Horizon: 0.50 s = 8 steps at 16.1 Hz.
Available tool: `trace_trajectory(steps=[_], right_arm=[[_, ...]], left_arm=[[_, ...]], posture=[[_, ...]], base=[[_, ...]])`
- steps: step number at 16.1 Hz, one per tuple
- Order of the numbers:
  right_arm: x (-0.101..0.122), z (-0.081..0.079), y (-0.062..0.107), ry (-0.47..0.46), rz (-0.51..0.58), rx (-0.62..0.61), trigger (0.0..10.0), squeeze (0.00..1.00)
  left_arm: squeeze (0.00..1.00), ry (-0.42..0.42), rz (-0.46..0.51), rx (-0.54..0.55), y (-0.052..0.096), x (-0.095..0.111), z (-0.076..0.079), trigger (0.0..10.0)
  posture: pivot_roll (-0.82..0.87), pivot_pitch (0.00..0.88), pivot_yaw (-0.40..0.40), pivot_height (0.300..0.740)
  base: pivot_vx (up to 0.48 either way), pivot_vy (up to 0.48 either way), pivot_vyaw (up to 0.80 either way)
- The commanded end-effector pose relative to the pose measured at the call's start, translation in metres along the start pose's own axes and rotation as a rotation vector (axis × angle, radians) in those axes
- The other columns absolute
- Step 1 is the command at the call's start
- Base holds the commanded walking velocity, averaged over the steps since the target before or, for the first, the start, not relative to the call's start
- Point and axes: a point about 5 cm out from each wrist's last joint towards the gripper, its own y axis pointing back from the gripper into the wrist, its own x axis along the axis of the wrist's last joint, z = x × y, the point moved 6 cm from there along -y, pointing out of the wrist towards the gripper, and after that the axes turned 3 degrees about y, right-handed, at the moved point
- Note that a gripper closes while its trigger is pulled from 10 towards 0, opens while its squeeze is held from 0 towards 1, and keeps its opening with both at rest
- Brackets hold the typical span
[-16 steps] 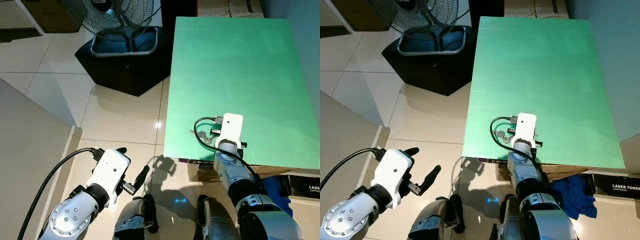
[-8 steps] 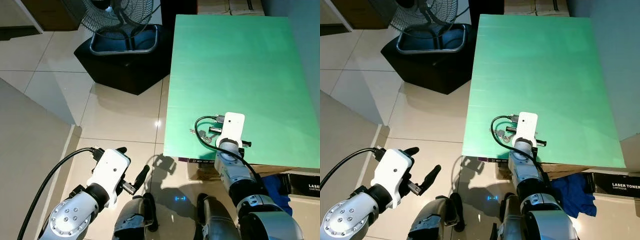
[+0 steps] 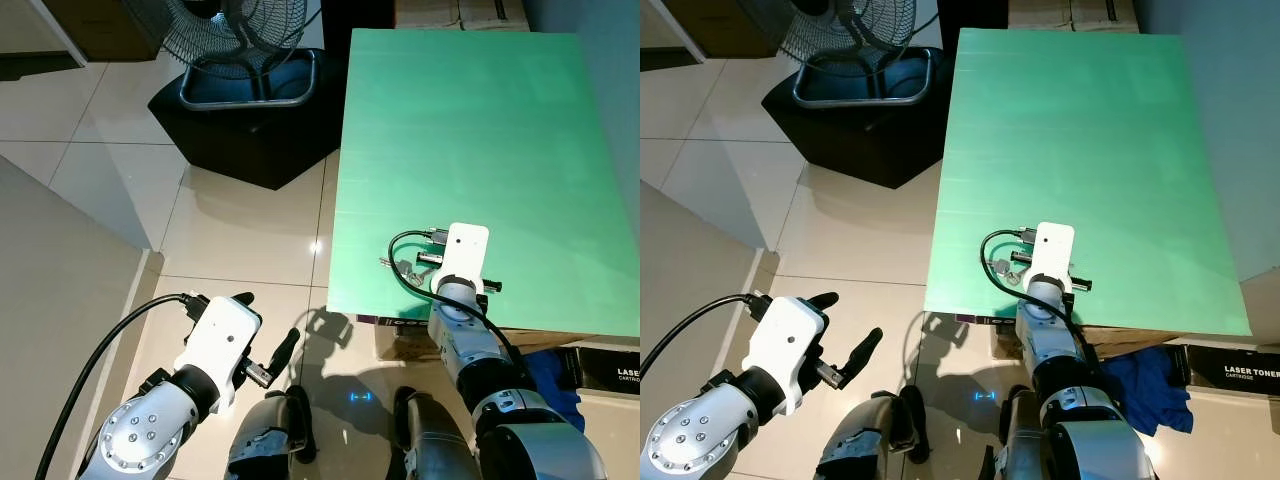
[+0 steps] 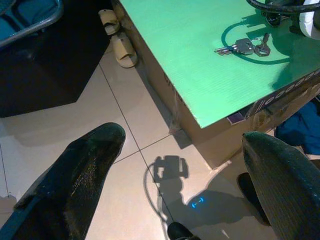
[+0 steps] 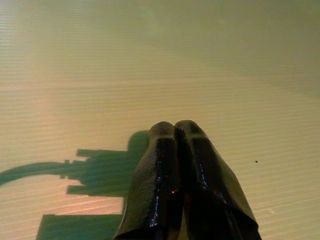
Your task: Hang keys on a hook
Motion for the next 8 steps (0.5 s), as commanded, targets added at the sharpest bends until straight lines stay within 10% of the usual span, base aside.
trace_trajectory(steps=[1,8], right_arm=[[-0.001,-0.003,0.003,0.000,0.006,0.013,0.0,0.00],[0.018,-0.004,0.004,0.060,0.129,0.023,0.0,0.00]], left_arm=[[0.00,0.001,-0.021,0.006,0.001,-0.006,0.000,10.0],[0.00,0.001,-0.014,0.005,-0.001,-0.005,0.001,10.0]], posture=[[0.05,0.321,0.115,0.713],[0.04,0.315,0.114,0.713]], base=[[0.000,0.000,0.00],[0.000,0.000,0.00]])
